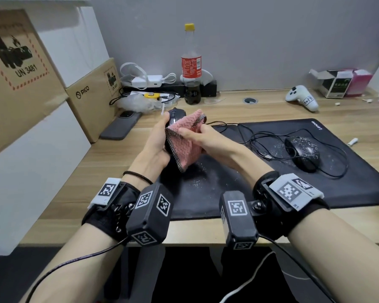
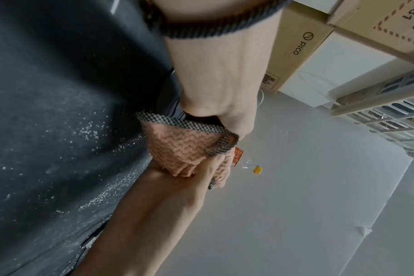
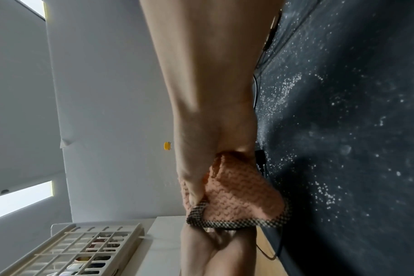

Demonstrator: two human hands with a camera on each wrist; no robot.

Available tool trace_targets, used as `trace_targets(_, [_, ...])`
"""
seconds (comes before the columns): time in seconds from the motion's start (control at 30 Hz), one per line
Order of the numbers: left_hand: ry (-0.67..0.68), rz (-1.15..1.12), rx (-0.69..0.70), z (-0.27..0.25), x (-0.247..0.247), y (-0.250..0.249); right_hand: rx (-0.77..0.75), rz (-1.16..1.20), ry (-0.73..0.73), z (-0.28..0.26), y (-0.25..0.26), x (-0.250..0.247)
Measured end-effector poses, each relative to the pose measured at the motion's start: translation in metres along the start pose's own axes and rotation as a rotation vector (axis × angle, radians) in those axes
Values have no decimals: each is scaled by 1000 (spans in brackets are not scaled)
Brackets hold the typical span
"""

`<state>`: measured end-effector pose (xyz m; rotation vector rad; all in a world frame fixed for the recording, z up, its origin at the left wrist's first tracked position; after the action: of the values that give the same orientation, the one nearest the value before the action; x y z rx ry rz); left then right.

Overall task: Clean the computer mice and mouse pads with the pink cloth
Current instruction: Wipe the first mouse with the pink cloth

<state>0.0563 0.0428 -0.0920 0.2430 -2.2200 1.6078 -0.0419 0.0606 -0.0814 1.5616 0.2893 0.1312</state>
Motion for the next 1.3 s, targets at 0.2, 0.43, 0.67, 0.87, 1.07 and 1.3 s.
trace_targets(0.2, [32, 98, 89, -3, 8, -3, -15, 81, -211, 2, 1, -9])
trace_targets(0.43, [-21, 156, 217, -9, 5, -17, 23, 116, -370, 0, 12, -22])
trace_targets(0.67, [-29, 175, 201, -9, 2, -11, 105, -14, -403, 17, -11, -21])
trace_targets(0.87, [-39, 216, 237, -12, 2, -15, 128, -64, -380, 17, -7, -21])
trace_targets(1.07, [-47, 89, 186, -11, -13, -16, 127, 138, -449, -1, -2, -39])
trace_targets(1.3, [-120, 155, 146, -12, -15, -12, 105, 95, -122, -4, 5, -14])
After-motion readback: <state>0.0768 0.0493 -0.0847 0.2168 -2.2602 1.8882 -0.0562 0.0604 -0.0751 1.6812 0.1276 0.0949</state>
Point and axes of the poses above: each hand's wrist, its own z-axis towards the middle knuckle, its own x-axis out of the palm, y = z × x, the point moved 7 cm from there along z, towards the middle knuckle, and after that the axes turned 2 degrees about z, right-handed, at the moved point
